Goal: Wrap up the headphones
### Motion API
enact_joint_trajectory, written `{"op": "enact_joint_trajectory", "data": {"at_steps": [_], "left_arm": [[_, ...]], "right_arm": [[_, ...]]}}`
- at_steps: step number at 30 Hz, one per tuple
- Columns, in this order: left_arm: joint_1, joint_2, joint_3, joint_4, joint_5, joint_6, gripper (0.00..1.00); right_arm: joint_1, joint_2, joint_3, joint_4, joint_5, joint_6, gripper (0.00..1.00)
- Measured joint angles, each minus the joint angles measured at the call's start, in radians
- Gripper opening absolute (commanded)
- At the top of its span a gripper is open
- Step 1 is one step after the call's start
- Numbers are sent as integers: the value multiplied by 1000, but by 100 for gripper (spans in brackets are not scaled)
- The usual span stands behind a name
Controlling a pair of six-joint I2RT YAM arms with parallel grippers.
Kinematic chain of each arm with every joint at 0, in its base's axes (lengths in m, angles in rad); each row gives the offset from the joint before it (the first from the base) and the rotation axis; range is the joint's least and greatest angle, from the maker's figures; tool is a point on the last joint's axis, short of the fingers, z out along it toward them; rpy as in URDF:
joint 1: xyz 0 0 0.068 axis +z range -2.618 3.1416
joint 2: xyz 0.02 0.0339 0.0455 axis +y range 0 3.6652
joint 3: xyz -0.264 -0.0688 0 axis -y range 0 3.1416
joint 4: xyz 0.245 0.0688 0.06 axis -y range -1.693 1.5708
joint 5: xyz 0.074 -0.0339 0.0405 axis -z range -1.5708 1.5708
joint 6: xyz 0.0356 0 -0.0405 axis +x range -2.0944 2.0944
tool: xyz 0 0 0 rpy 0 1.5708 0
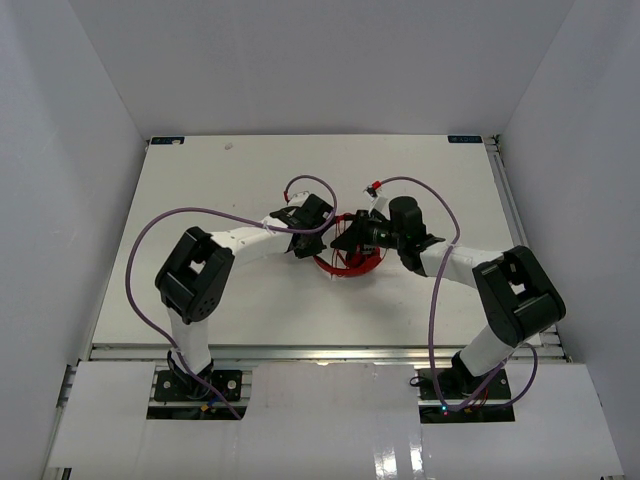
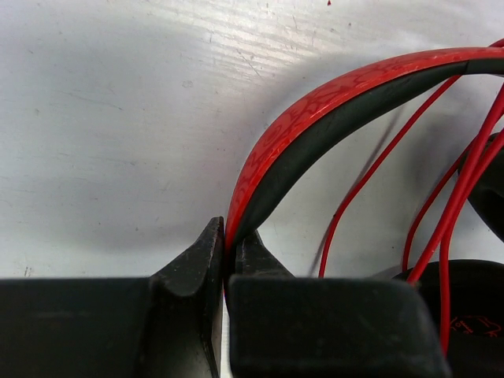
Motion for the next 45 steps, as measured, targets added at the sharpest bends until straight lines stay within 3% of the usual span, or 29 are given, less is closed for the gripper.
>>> {"op": "enact_joint_trajectory", "data": {"at_steps": [17,23,25,26,31,36,41,45], "left_arm": [[-2,7,0,-8,40,-5,0],[-2,8,0,-8,49,-5,0],[-2,9,0,-8,49,-5,0],[-2,10,-1,-8,49,-4,0],[-2,20,-1,-7,49,-4,0],[-2,31,-1,-2,50,-3,1],[-2,31,-1,0,50,-1,1],[-2,31,-1,0,50,-1,0]], "right_arm": [[-18,11,23,76,115,94,23],[-19,13,65,71,86,43,37],[-22,13,134,-23,-32,-121,59],[-22,12,179,-83,-92,-216,65],[-4,-107,262,-378,-279,-760,71],[114,-325,84,-607,-257,-1317,83],[269,-346,-138,-656,-102,-1540,84],[358,-262,-140,-612,56,-1562,83]]}}
